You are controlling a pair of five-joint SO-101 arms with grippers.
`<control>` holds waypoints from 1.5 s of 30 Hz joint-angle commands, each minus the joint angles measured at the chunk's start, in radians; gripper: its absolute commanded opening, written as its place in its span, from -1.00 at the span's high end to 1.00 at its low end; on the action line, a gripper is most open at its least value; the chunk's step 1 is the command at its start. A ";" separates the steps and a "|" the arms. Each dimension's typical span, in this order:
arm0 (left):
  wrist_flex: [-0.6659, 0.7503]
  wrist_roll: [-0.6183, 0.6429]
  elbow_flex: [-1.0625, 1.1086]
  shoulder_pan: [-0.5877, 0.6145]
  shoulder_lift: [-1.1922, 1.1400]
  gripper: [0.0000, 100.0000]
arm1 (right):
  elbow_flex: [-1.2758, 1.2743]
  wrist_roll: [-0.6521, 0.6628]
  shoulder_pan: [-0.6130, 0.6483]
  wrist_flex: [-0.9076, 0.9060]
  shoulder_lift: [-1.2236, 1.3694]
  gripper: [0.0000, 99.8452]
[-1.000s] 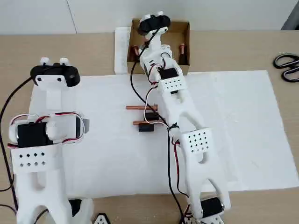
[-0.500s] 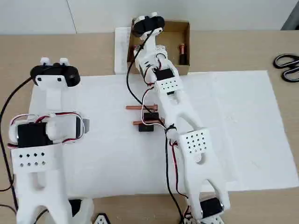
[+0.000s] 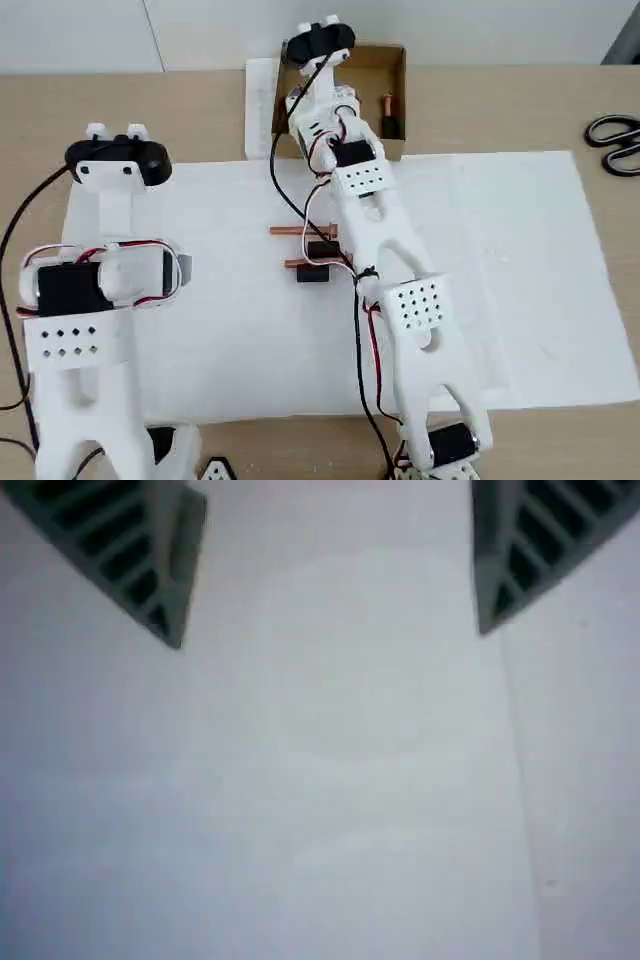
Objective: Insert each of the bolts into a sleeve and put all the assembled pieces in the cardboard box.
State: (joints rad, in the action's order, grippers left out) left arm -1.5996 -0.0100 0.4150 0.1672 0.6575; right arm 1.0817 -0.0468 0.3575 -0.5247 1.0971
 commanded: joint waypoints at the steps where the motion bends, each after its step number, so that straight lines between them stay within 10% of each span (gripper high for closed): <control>1: 0.002 0.003 -0.008 0.003 0.008 0.64 | 0.192 0.011 0.013 -0.151 -0.160 0.64; 23: -0.071 -0.037 -0.142 0.068 0.009 0.64 | 0.598 0.012 -0.050 -1.061 -0.774 0.64; 34: -0.153 -0.120 -0.499 0.322 0.002 0.64 | 0.592 0.012 -0.489 -1.173 -1.032 0.64; 45: -0.153 -0.118 -0.371 0.319 0.176 0.64 | -0.086 0.012 -0.464 -1.171 -1.101 0.64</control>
State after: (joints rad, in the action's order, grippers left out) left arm -1.7346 -0.1220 0.0100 0.4879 0.7649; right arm 1.2091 -0.0468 -0.1274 -1.6909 0.0629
